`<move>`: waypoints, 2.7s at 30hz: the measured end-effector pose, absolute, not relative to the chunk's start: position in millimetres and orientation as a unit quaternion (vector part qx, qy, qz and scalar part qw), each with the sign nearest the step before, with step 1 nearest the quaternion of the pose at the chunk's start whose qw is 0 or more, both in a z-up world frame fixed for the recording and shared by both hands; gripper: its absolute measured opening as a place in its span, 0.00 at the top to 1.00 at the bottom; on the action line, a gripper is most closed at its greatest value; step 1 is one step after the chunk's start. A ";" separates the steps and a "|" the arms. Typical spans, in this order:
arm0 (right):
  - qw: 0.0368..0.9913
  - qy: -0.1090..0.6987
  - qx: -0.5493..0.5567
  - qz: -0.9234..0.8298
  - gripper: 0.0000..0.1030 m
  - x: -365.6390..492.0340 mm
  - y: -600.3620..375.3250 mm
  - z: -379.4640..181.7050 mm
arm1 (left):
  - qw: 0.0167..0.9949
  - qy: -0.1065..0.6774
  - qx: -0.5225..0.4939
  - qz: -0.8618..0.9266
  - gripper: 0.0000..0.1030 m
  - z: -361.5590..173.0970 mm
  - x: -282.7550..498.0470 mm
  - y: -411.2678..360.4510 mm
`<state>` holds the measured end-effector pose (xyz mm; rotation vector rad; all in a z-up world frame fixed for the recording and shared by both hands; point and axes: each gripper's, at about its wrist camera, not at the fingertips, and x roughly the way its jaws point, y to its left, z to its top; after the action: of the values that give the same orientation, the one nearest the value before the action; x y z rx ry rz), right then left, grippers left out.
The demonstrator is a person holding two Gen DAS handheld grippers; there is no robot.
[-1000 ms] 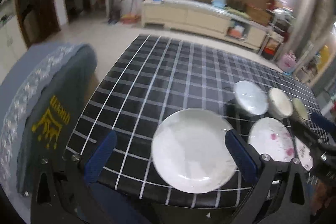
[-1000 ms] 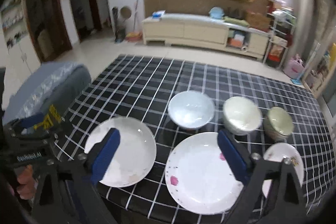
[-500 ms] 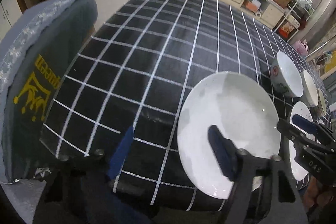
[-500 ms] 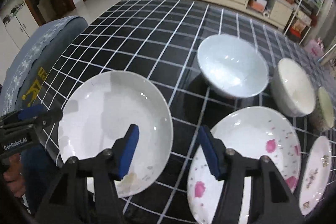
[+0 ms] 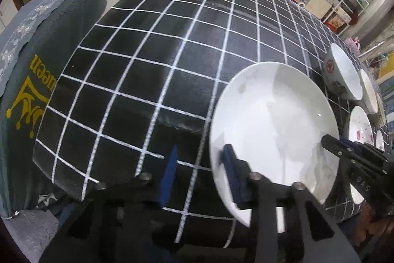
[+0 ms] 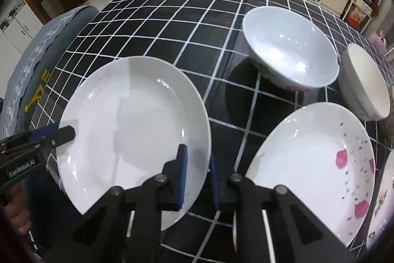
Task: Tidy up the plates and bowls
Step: 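Move the right gripper over the plates toward the pink-petal plate, then grasp the rim of the pink-petal plate with the right gripper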
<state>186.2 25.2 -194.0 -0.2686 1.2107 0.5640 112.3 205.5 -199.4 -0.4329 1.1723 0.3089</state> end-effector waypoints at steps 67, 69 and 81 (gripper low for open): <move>0.829 0.543 -0.017 0.135 0.83 187.2 -187.4 -161.1 | 0.825 0.552 -0.117 -0.030 0.90 -173.1 181.6 9.1; 0.827 0.546 -0.016 0.132 0.82 191.5 -189.4 -163.5 | 0.821 0.558 -0.117 -0.030 0.90 -179.9 186.0 10.1; 0.813 0.567 -0.016 0.131 0.81 216.7 -190.9 -181.8 | 0.810 0.574 -0.116 -0.037 0.90 -198.2 207.9 13.7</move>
<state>216.7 -190.9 -181.8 -0.0332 1.2106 0.2786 207.9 13.7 -198.2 -0.2485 1.2256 -0.0794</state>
